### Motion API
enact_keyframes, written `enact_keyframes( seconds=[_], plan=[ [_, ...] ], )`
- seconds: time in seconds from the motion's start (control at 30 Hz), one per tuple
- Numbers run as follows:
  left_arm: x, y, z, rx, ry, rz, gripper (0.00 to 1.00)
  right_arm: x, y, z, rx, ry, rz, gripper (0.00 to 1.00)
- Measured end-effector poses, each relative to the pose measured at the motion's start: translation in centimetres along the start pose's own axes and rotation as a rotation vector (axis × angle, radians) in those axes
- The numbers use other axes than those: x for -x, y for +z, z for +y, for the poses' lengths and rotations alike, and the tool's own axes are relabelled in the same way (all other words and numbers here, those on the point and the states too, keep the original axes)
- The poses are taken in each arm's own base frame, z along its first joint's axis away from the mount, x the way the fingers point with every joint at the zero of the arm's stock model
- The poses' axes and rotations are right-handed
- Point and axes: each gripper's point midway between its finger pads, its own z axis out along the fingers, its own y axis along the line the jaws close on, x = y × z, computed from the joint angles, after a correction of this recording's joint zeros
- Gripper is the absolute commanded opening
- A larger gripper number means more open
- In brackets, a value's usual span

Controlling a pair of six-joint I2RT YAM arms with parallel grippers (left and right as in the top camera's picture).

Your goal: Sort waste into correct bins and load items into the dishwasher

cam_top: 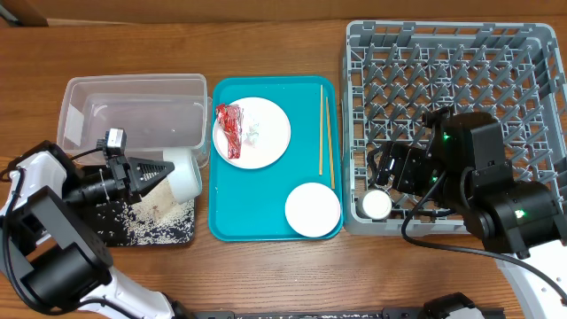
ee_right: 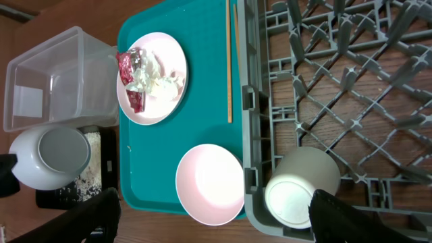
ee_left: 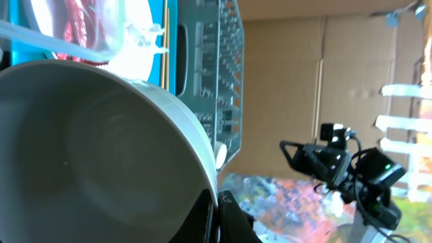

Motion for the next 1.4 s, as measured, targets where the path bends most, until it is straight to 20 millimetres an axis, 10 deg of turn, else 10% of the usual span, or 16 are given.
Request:
enact_keyframes(
  seconds=[0.33,0.73,0.87,1.03,1.27,1.4],
  plan=[
    [-4.5,5.4,-4.0,0.246,0.342,0.245,0.04,0.6,0.0,0.3,0.013,-0.005,-0.023,0.91],
    [-9.4,14.9,3.8,0.962,0.372,0.405,0.06,0.3,0.0,0.2,0.006,-0.002,-0.010,0.91],
    [-10.6,15.6,5.5,1.090,0.354,0.370,0.25,0.2,0.0,0.1,0.005,-0.002,-0.009,0.91],
    [-8.7,15.7,5.1,1.146,0.348,0.256,0.40,0.2,0.0,0.1,0.006,-0.002,-0.010,0.94],
    [1.6,18.6,-2.6,0.979,0.568,-0.097,0.60,0.2,0.0,0.1,0.006,-0.002,-0.009,0.95],
    [4.9,19.4,-3.2,0.956,0.645,-0.173,0.66,0.2,0.0,0.1,0.006,-0.002,-0.009,0.95]
  ],
)
